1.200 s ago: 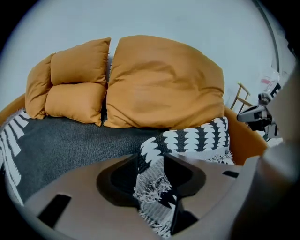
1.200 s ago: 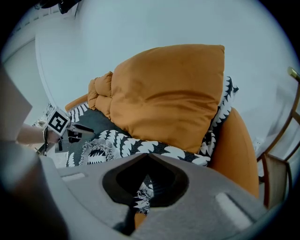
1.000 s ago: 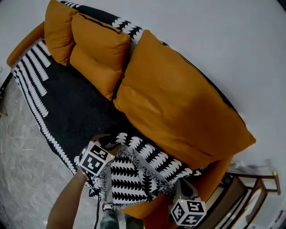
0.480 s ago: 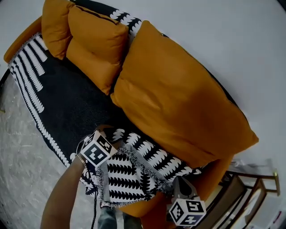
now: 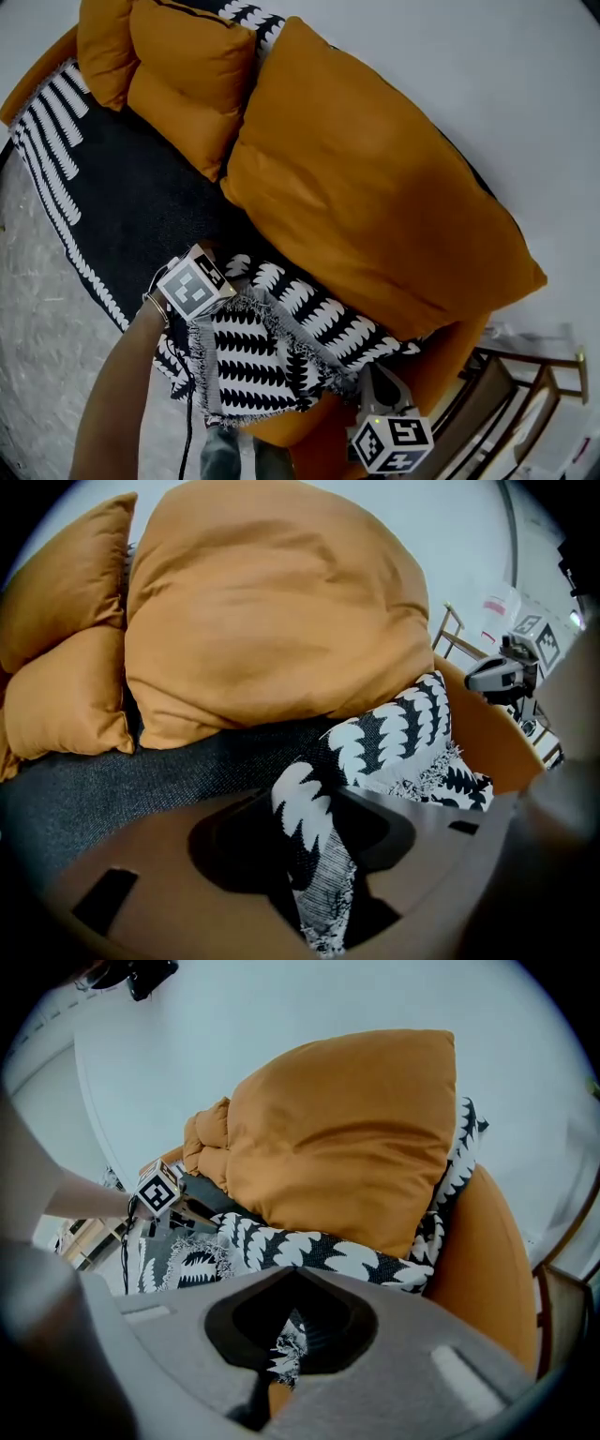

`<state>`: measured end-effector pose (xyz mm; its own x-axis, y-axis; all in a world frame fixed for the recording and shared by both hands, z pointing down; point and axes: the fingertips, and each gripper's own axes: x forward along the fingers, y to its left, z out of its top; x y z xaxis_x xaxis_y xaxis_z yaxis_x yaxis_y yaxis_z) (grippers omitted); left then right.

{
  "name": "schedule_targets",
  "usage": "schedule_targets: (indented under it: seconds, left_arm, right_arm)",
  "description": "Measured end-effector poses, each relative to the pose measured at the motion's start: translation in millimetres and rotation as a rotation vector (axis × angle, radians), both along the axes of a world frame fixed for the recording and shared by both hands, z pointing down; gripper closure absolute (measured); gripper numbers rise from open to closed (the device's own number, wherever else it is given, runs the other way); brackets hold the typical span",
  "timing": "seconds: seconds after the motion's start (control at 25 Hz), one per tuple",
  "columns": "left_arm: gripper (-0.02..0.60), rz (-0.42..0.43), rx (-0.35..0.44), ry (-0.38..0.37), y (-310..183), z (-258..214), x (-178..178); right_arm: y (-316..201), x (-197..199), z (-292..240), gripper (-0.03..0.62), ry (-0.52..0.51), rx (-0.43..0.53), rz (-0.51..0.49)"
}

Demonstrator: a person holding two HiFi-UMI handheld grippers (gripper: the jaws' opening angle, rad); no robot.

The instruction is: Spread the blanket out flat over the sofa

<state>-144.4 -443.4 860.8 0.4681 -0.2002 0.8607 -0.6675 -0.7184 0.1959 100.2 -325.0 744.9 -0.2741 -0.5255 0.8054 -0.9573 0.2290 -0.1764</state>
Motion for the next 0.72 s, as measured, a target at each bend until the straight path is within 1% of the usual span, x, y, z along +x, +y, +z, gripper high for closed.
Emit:
schedule_targets:
  seconds: [0.24,0.36,0.56,0.72]
  left_arm:
    - [0.410,-0.003,-0.026,-0.027,3.2,9.1,3.6]
    - [0.425,-0.001,-0.041,-0.026,4.2,8.6,7.2]
    - [0.498,0.019,-0.048,-0.037,8.7,10.2,9.3]
    - [0.522,0.027,-0.054,-0.043,12.4,4.4,11.1]
  right_arm:
    - [0.0,0.3,-1.4,0.589,0.000,0.009,-0.030]
    - [0.4,2.4,-1.3,0.589,0.002,0.017,-0.037]
    - [4.3,5.9,-2.3,0.589,0.002,0.018,-0.030]
    - [7.9,8.2,-6.1,0.589,-0.002,0.015,-0.021]
